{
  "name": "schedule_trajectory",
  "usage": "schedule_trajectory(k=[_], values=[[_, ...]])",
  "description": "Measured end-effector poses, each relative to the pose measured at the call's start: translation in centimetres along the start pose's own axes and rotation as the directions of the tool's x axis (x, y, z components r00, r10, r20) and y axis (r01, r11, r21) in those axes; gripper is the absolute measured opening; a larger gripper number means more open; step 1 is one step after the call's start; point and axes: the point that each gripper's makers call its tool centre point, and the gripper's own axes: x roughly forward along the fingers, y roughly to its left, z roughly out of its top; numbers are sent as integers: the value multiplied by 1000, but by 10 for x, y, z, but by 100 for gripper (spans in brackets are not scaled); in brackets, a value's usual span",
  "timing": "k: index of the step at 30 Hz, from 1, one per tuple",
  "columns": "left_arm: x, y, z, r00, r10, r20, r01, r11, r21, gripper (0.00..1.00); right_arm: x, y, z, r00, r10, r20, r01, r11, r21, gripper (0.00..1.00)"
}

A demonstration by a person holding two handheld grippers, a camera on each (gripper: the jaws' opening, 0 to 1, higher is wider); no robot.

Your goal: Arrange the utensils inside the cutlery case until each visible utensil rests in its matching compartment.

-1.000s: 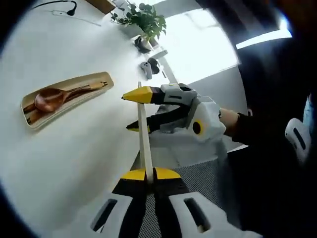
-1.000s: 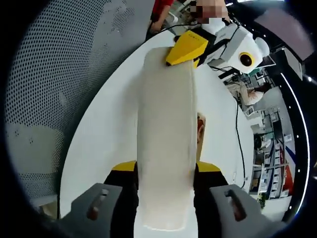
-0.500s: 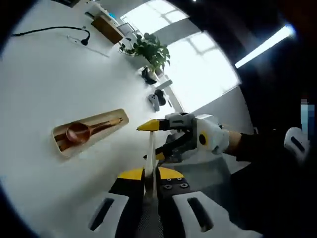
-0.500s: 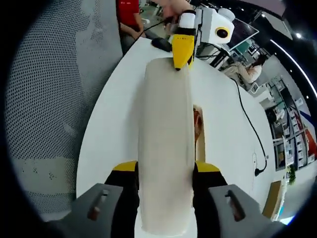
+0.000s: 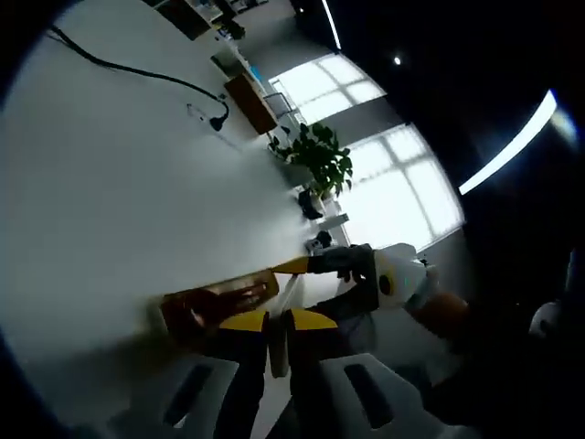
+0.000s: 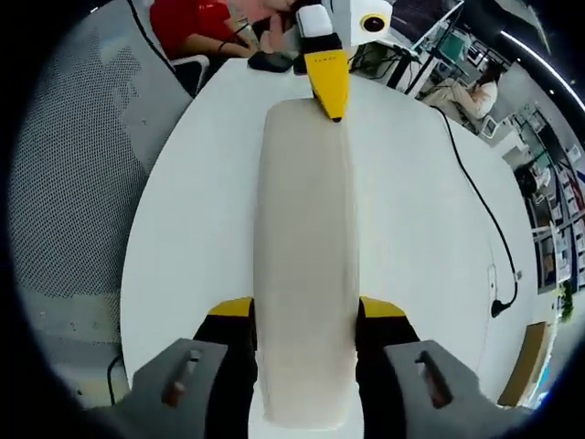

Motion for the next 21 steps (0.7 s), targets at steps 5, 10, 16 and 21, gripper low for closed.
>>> schedule_trajectory(k=[5, 10, 16, 21], values=[[4, 17, 6, 999, 50, 22, -49, 999, -21, 9, 13, -2, -4, 996, 80, -36, -78, 996, 38, 40], [10, 41, 6, 993, 113, 22, -111, 992, -66, 10, 28, 2, -11, 983, 165, -85, -157, 983, 98, 41], [13, 52, 8, 990, 132, 45, -128, 989, -67, 10, 38, 0, -16, 975, 200, -100, -188, 975, 117, 41], [1, 71, 14, 975, 206, 90, -198, 976, -88, 14, 44, 1, -21, 966, 228, -123, -213, 970, 120, 41]])
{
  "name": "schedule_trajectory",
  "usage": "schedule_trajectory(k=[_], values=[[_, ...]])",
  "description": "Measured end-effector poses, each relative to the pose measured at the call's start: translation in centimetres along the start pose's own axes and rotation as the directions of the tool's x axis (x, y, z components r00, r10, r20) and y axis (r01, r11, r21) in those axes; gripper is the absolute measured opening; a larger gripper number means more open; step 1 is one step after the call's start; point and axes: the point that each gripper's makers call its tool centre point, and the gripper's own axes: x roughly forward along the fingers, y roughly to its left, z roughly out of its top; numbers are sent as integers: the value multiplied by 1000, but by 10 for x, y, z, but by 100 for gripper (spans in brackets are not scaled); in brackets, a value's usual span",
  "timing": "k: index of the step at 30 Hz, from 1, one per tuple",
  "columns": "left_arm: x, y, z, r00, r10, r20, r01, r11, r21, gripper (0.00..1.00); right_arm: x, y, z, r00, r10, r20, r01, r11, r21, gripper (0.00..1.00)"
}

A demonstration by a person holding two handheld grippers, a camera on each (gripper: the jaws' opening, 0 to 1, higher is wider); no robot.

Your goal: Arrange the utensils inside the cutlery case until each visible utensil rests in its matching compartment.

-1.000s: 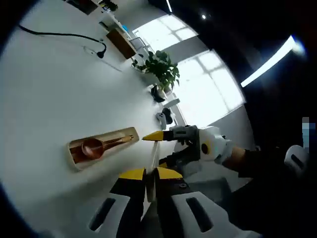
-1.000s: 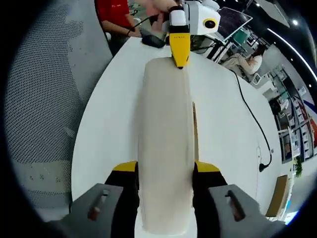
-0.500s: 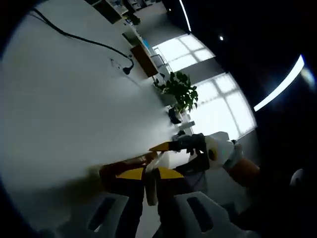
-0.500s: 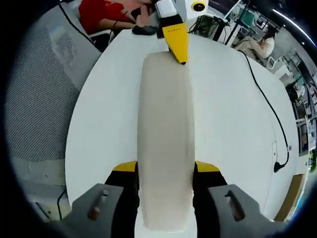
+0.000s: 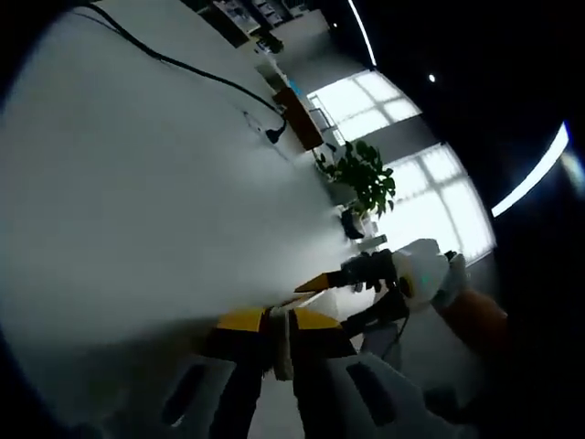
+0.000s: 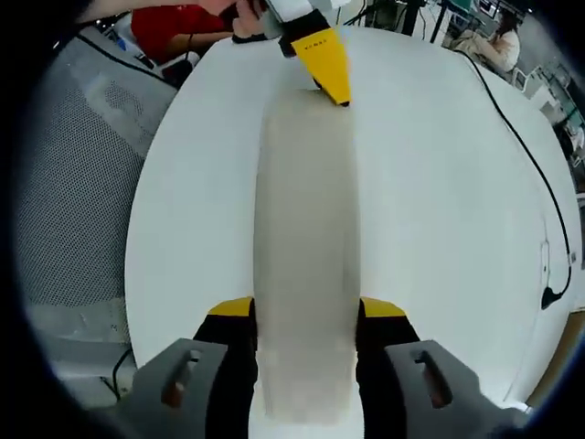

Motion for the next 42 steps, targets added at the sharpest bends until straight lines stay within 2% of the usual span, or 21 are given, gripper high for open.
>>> schedule_trajectory(k=[1, 3, 8, 10, 11, 16, 21, 27, 32, 42], values=[[-5, 9, 4, 999, 41, 26, -41, 999, -10, 13, 2, 0, -2, 1000, 1, -8, -1, 1000, -7, 41], [-12, 18, 8, 996, 71, 57, -70, 997, -11, 13, 4, 0, -3, 1000, 6, -10, -6, 1000, -2, 40], [-25, 31, -4, 995, 96, 37, -95, 995, -34, 14, 2, -2, 0, 1000, 6, -2, -6, 1000, -1, 40], [-32, 44, -5, 985, 163, 57, -164, 986, 7, 14, 2, -2, 2, 1000, 6, -8, -6, 1000, -9, 41], [-34, 45, -5, 984, 169, 61, -170, 985, 4, 14, 3, -2, 2, 1000, 12, -13, -12, 1000, -4, 41], [-39, 43, -4, 981, 181, 75, -181, 983, 4, 14, 3, -2, 2, 999, 12, -32, -13, 1000, -16, 41], [-37, 40, -5, 983, 174, 64, -176, 984, 30, 14, 5, 0, 2, 997, -6, -81, 2, 999, -51, 41], [-35, 37, -11, 986, 162, 51, -163, 986, 28, 14, 2, -4, -3, 997, -1, -82, 0, 1000, -19, 41], [-33, 35, -17, 987, 156, 26, -156, 987, 27, 13, 1, -5, -3, 998, 23, -64, -20, 999, 50, 41], [-26, 31, -20, 990, 143, 6, -143, 989, 26, 13, 3, -2, -4, 992, 20, -127, -21, 1000, -6, 41]])
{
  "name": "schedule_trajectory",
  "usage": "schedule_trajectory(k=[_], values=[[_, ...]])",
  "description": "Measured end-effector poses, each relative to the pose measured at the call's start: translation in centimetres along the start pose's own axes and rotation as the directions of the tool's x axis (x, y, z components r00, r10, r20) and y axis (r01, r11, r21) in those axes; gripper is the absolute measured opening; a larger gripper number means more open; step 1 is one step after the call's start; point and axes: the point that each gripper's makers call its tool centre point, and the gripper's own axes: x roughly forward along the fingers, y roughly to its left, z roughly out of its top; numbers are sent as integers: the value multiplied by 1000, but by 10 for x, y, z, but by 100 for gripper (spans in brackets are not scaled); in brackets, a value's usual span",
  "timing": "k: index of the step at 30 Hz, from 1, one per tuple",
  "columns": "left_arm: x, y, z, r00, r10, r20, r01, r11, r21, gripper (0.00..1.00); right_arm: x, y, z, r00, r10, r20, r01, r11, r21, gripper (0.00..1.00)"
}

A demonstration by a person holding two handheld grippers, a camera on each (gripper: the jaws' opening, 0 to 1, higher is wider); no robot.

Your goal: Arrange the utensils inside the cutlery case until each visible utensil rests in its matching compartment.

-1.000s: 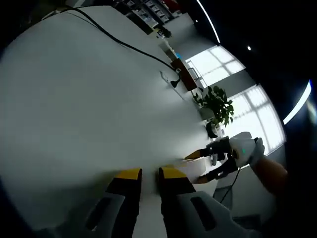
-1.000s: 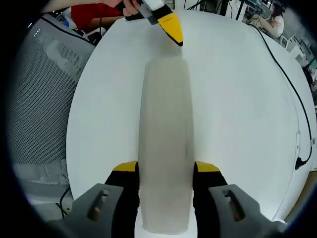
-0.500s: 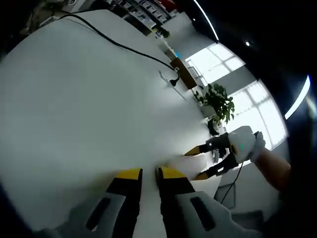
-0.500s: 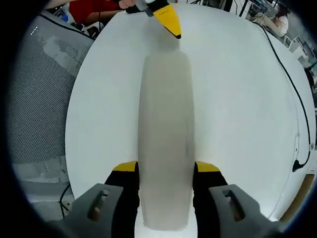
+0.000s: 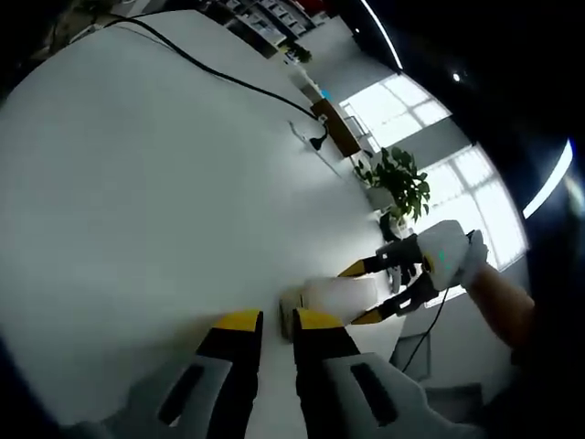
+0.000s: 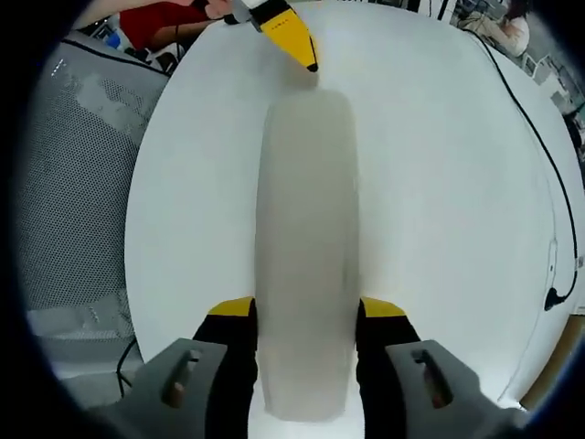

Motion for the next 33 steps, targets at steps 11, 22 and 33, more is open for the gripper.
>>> schedule_trajectory(k=[11, 22, 33], values=[[9, -10, -8, 999, -28, -45, 29, 999, 16, 14, 0, 0, 0, 997, 11, -78, -12, 1000, -15, 40], [12, -15, -10, 998, -42, -53, 42, 999, 12, 14, -1, 0, -1, 994, -7, -112, 4, 1000, -22, 39], [15, -14, -10, 998, -32, -59, 33, 999, 22, 15, -2, -2, 4, 995, -29, -96, 27, 1000, -15, 39]])
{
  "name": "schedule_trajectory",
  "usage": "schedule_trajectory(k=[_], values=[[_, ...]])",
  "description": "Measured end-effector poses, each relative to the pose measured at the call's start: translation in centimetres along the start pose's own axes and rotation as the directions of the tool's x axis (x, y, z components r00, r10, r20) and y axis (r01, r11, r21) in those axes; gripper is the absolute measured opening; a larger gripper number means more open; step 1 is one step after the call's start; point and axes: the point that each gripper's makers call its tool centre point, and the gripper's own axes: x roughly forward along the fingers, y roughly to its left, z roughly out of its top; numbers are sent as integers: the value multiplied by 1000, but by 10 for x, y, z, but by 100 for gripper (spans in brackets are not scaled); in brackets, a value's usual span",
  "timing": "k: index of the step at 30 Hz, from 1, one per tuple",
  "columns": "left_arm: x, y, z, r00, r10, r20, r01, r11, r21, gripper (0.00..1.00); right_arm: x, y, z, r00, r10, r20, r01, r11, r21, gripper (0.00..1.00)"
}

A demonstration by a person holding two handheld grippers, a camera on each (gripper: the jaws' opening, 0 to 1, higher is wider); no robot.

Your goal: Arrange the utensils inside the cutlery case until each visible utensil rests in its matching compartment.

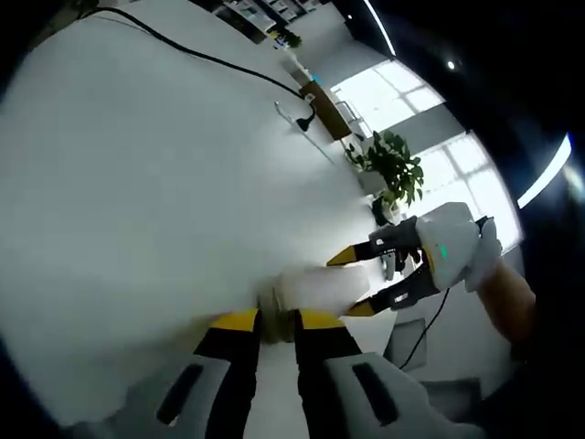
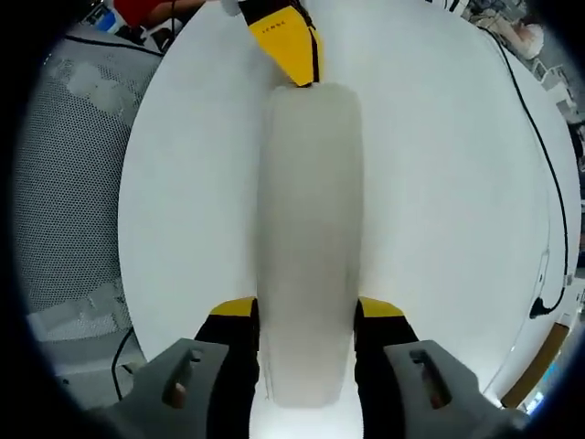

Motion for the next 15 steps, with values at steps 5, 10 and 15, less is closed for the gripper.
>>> schedule_trajectory(k=[5, 10, 15], values=[[0, -1, -1, 1000, 6, -9, -6, 1000, 22, 14, -2, 2, 0, 1000, -3, -5, 3, 1000, -10, 39], [2, -2, -1, 1000, 2, -11, -2, 1000, 13, 15, -1, 4, -2, 1000, 17, -5, -17, 1000, 4, 39], [4, -5, -3, 1000, 0, -18, 0, 1000, 17, 15, -1, 5, -6, 1000, 18, -16, -19, 1000, -12, 39]])
